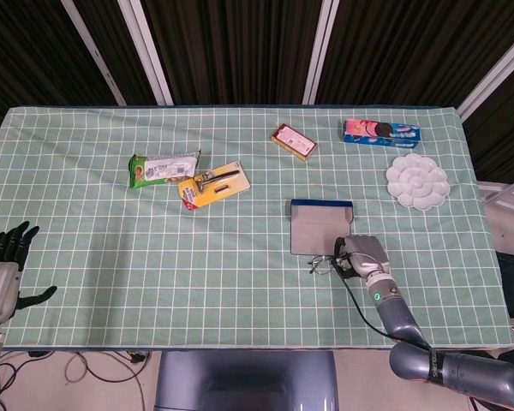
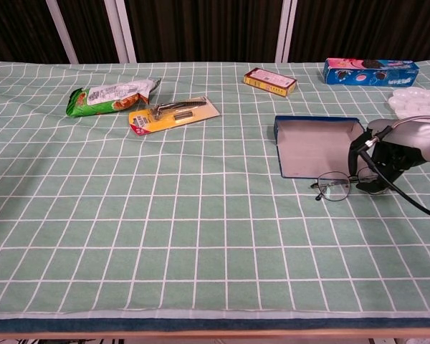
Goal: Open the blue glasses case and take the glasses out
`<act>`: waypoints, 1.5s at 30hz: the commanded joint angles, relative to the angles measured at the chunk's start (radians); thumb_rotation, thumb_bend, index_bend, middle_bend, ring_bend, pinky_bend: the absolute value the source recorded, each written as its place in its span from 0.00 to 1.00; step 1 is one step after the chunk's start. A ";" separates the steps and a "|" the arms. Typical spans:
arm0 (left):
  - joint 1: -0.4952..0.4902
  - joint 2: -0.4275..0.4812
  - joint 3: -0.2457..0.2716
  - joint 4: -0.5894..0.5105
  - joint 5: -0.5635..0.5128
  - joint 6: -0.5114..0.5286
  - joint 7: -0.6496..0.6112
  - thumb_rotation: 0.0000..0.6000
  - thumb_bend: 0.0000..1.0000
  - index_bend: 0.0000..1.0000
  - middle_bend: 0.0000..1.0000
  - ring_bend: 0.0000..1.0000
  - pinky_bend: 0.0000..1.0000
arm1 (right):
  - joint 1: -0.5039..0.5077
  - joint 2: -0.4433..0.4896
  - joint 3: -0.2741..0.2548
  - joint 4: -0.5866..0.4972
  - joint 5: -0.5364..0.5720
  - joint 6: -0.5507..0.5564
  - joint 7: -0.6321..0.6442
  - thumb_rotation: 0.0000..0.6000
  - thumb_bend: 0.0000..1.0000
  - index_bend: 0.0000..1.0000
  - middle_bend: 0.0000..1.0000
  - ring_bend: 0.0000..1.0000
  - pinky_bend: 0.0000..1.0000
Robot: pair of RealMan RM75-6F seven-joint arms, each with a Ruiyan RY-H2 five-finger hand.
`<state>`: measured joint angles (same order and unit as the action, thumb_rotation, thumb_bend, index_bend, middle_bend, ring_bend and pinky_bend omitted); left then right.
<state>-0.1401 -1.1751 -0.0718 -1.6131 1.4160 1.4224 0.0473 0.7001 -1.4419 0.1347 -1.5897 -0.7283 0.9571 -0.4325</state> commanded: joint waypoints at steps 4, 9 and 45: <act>0.000 0.000 0.000 0.000 0.000 0.000 0.001 1.00 0.01 0.00 0.00 0.00 0.00 | -0.001 -0.004 0.000 0.001 -0.002 0.003 0.005 1.00 0.40 0.49 0.92 0.96 1.00; 0.001 0.001 -0.001 -0.002 -0.002 0.001 0.001 1.00 0.01 0.00 0.00 0.00 0.00 | 0.000 -0.013 0.003 0.011 0.006 0.004 0.007 1.00 0.41 0.49 0.92 0.96 1.00; 0.003 0.003 -0.005 -0.008 -0.010 0.002 -0.011 1.00 0.01 0.00 0.00 0.00 0.00 | -0.006 -0.030 0.011 0.026 0.048 0.018 0.003 1.00 0.58 0.60 0.93 0.96 1.00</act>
<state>-0.1366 -1.1723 -0.0766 -1.6211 1.4063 1.4242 0.0364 0.6941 -1.4726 0.1451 -1.5637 -0.6797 0.9747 -0.4297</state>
